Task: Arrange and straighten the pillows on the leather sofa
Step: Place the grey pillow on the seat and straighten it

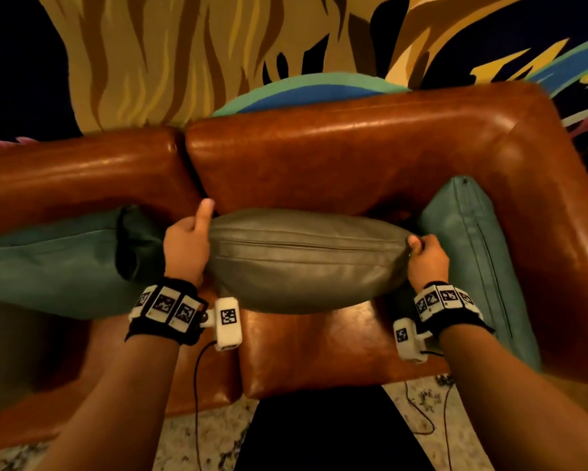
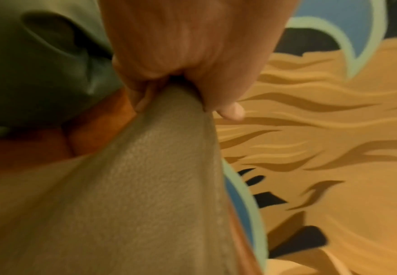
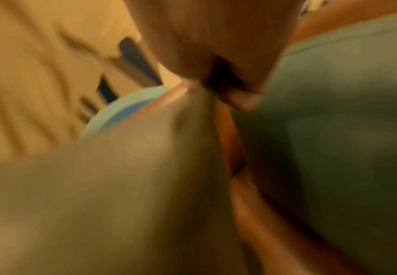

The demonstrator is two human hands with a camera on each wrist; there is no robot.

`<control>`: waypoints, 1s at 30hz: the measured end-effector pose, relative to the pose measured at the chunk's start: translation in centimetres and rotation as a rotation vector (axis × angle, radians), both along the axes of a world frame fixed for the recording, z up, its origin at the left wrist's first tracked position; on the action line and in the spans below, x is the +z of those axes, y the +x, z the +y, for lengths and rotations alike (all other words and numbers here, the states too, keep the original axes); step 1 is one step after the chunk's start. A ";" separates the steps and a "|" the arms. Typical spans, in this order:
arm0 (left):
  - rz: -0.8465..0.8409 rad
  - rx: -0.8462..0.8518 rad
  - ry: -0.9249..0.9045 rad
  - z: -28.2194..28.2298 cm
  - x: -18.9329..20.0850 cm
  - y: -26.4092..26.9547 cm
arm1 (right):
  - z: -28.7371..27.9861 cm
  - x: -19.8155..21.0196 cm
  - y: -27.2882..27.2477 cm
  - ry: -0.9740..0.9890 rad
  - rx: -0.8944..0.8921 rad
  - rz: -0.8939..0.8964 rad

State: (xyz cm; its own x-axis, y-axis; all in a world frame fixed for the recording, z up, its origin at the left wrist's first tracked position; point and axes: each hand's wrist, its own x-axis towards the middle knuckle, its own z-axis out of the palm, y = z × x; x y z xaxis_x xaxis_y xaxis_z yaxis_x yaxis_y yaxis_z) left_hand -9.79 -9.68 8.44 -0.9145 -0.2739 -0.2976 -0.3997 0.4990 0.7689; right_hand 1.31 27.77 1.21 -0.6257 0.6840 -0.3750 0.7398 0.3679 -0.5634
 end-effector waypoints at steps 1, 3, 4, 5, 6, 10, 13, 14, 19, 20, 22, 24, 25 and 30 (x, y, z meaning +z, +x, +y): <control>0.021 -0.084 -0.003 1.1 1.0 -0.1 | -0.3 0.1 -0.4 -0.014 0.016 -0.122; 0.053 -0.247 -0.018 4.0 2.7 0.0 | -1.0 0.8 -0.6 -0.030 0.195 -0.281; 0.063 -0.297 0.002 5.9 3.3 0.4 | -1.8 1.7 -0.7 -0.070 0.347 -0.240; 0.066 -0.334 0.047 8.0 3.5 0.9 | -3.0 2.7 -0.7 -0.165 0.494 -0.122; 0.058 -0.355 0.099 10.2 3.7 1.6 | -4.5 4.0 -0.7 -0.284 0.612 0.019; -0.011 -0.464 0.217 17.0 1.7 4.2 | -8.0 5.9 -0.7 -0.294 0.586 0.368; -0.085 -0.653 0.290 17.3 0.0 4.7 | -7.3 3.9 -1.1 -0.114 0.367 0.301; -0.088 -0.661 0.200 16.4 -0.9 4.6 | -7.1 3.0 -1.0 -0.130 0.308 0.261; -0.085 -0.219 -0.718 4.9 -5.2 4.1 | -5.6 -0.4 -0.7 -0.286 0.026 0.237; -0.091 -0.098 -0.725 2.2 -5.5 4.0 | -5.2 -1.1 -0.6 -0.321 -0.014 0.251; -0.156 0.024 -0.531 -1.4 -5.8 2.7 | -4.9 -1.7 -0.7 -0.347 -0.046 0.260; -0.199 -0.030 -0.334 -3.0 -5.9 1.3 | -5.6 -1.0 -1.0 -0.333 -0.008 0.267; -0.166 -0.064 -0.291 -3.5 -5.5 0.7 | -5.7 -0.7 -1.2 -0.307 0.013 0.271; -0.009 -0.135 -0.025 -4.5 -2.7 0.4 | -2.9 0.4 -2.5 -0.204 -0.110 0.349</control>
State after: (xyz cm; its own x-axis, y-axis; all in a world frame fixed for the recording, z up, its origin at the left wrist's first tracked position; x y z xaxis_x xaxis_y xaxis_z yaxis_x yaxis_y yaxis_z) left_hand -9.36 -14.21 5.75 -0.9411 -0.1556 -0.3003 -0.3340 0.5679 0.7523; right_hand -1.19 24.83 1.65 -0.6667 0.6874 -0.2879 0.5200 0.1523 -0.8405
